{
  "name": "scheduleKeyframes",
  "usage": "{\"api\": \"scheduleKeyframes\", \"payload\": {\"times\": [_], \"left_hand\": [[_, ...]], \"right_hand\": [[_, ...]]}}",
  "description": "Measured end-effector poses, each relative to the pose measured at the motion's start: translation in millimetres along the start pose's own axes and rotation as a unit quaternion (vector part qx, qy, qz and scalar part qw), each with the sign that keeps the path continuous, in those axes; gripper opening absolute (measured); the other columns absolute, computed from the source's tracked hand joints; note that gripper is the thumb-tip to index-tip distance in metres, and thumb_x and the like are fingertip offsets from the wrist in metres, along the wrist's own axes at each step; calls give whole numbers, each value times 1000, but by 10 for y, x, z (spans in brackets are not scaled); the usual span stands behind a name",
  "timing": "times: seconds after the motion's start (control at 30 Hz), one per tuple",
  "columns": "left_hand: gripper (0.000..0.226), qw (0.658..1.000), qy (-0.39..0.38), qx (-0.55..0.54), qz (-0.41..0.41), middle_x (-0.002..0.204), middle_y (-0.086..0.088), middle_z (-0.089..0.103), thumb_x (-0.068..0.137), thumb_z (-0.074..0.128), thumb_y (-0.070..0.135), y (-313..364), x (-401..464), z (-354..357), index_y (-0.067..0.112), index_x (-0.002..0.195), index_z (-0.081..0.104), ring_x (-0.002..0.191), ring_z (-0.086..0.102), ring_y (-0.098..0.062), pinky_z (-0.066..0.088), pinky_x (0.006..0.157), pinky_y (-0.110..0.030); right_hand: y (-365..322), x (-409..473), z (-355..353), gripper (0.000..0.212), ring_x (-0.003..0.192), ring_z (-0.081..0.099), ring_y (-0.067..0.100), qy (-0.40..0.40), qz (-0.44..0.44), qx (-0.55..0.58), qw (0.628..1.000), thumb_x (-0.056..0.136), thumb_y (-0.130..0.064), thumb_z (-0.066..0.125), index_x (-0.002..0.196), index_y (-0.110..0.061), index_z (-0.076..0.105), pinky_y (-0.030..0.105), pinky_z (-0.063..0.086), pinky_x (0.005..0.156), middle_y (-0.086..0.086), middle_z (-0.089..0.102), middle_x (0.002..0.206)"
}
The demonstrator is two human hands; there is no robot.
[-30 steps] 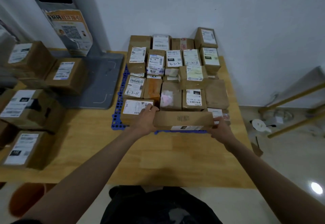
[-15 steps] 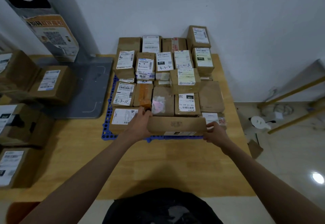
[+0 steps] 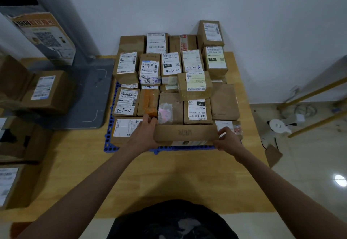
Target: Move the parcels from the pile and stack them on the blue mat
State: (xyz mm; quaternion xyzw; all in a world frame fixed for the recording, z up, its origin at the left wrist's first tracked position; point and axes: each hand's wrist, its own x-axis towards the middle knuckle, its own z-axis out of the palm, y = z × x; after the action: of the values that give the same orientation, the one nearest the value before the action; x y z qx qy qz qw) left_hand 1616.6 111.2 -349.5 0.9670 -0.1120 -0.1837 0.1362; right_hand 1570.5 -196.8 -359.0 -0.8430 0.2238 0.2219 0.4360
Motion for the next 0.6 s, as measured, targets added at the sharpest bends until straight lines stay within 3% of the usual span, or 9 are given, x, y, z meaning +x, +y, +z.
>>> {"api": "scheduleKeyframes", "payload": {"times": [0.23,0.4,0.6], "left_hand": [[73,1000,-24,-16,-10,123,-3,31,61,89,25,24,15,96,20,119,45,99,50,-23,49,72,-33],[76,998,-35,41,-28,134,-5,35,67,85,30,-36,-11,166,20,131,45,122,35,-26,47,93,-40],[73,996,-20,75,-43,135,-5,36,71,80,23,-181,-23,235,20,135,45,123,34,-26,47,91,-37]], "right_hand": [[-31,17,-112,47,79,68,28,22,-39,-90,995,78,-12,75,116,-11,47,50,56,79,14,70,85],[-55,9,-36,45,73,69,24,11,-52,-107,993,79,-12,75,114,-11,46,39,57,70,11,70,83],[-48,38,118,44,73,68,18,-5,-50,-104,993,82,-9,72,116,-12,45,37,60,71,10,70,84]]}}
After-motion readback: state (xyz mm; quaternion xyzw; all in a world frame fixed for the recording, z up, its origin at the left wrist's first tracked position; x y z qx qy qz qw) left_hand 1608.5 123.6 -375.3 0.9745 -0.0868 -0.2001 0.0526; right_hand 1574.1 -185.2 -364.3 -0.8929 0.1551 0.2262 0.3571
